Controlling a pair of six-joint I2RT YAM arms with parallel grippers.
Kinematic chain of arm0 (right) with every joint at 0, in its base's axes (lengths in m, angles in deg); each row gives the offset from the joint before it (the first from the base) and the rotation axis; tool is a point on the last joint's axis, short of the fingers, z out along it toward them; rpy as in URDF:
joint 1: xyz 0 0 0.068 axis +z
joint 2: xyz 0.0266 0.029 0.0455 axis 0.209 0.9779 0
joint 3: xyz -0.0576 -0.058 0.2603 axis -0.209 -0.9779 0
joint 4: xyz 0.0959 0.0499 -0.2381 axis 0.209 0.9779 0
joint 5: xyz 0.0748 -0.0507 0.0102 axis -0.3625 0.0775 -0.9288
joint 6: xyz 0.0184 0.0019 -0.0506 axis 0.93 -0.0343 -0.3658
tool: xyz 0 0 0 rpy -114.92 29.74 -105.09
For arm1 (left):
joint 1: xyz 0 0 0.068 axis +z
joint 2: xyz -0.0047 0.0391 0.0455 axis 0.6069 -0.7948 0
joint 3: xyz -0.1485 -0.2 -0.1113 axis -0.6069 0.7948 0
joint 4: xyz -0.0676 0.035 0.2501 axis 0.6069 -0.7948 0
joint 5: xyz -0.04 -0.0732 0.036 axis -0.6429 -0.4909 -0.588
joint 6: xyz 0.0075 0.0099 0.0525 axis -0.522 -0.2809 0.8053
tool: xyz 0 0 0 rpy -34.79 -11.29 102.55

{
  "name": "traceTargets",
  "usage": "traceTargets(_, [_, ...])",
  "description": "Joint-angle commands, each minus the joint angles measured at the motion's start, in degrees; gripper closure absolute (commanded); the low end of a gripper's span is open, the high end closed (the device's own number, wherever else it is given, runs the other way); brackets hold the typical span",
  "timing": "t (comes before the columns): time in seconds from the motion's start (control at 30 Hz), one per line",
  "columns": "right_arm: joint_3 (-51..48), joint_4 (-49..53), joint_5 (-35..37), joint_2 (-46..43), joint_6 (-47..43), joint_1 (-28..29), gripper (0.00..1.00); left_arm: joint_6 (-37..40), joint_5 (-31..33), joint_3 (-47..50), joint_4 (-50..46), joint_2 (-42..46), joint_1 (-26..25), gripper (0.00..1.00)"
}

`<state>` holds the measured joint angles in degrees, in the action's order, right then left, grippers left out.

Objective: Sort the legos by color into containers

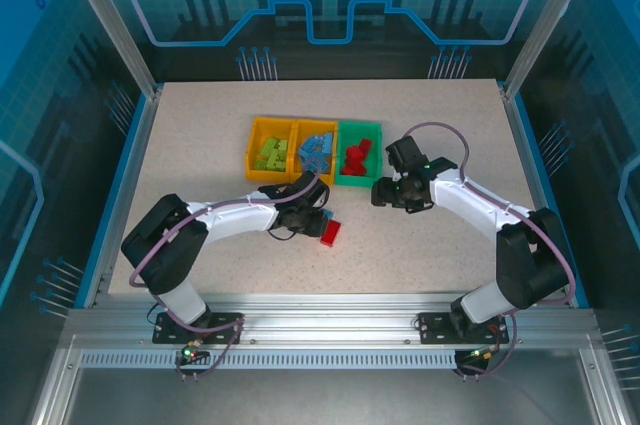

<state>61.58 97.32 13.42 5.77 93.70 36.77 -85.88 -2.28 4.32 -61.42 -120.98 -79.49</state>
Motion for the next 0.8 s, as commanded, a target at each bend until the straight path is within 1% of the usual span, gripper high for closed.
traceTargets(0.0, [-0.7,1.4,0.5,-1.2,1.0,-0.6,0.36,-0.5,-1.0,-0.8,-0.6,0.2,-0.3,0.77])
traceTargets(0.07, [-0.7,1.4,0.7,-1.3,1.0,-0.7,0.36,-0.7,-0.9,-0.9,-0.5,0.4,-0.3,0.79])
traceTargets(0.23, [-0.4,1.5,0.5,-1.6,0.9,-0.7,0.36,-1.2,-0.1,-1.7,-1.5,2.1,-0.3,0.80])
traceTargets(0.43, [-0.6,1.1,-0.2,-2.3,1.2,-0.4,0.36,0.1,2.0,-5.6,-4.7,4.3,-0.3,0.80])
traceTargets(0.6, [-2.0,-0.2,-0.3,-3.3,2.0,-0.2,0.36,3.3,3.3,-11.9,-6.0,3.6,-0.1,0.79])
traceTargets(0.77, [-2.4,-0.3,-0.1,-2.9,2.2,-0.2,0.36,6.7,2.6,-21.5,-6.1,-2.0,1.3,0.79])
